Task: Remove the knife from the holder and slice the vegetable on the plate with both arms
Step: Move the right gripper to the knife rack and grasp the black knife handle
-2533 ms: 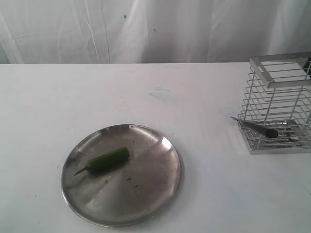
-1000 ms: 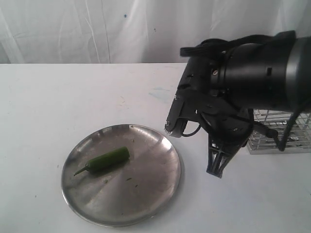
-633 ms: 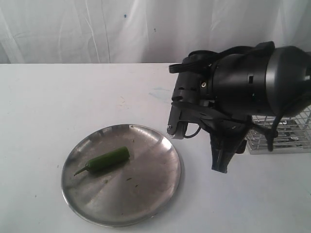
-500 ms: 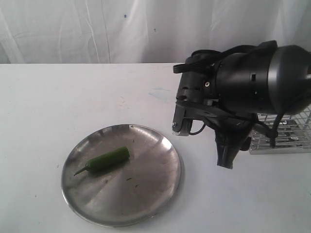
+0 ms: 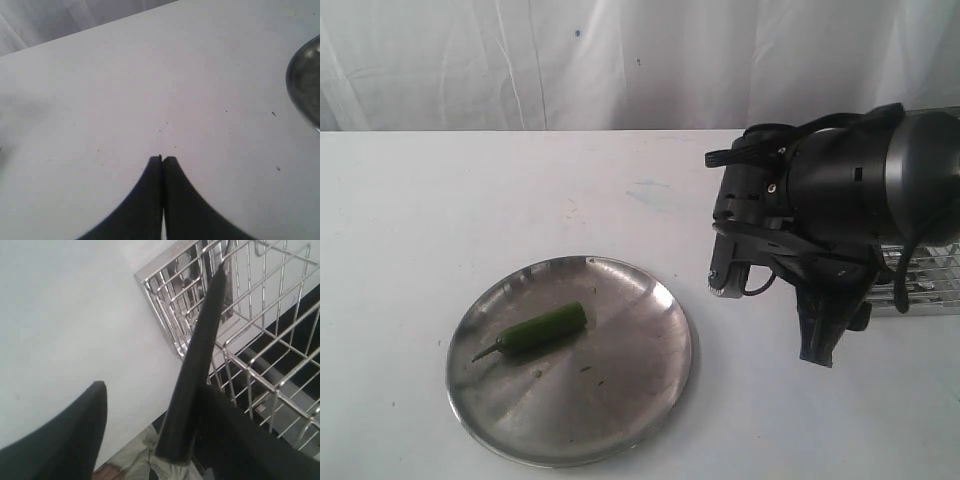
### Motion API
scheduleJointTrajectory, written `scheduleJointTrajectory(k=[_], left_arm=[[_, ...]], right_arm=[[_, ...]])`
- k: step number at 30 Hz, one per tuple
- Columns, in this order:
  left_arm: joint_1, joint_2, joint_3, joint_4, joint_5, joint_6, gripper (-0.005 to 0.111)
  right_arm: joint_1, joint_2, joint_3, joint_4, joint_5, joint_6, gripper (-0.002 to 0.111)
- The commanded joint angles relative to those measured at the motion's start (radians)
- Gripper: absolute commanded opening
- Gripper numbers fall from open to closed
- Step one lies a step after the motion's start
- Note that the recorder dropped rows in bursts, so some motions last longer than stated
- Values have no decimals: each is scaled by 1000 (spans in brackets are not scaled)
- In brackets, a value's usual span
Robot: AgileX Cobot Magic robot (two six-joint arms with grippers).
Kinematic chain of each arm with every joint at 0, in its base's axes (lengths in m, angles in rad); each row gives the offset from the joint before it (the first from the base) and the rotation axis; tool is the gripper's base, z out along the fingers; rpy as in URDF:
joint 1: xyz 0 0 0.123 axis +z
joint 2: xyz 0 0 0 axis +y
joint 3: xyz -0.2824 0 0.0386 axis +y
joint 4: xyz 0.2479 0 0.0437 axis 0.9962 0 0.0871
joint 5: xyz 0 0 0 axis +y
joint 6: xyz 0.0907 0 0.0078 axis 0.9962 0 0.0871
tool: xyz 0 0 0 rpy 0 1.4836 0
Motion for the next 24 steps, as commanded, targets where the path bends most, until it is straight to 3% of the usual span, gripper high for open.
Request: scheduleJointTrajectory(k=[1, 4, 12, 24], left_arm=[[-7, -4, 0, 5, -5, -1, 0], [-7, -4, 0, 5, -5, -1, 0], [-7, -4, 0, 5, -5, -1, 0], [-7, -4, 0, 5, -5, -1, 0]], right_arm=[[-33, -3, 11, -20, 7, 0, 52], [-35, -3, 11, -21, 7, 0, 46], [-37, -3, 11, -77, 7, 0, 12], [-37, -144, 11, -65, 7, -5, 10]])
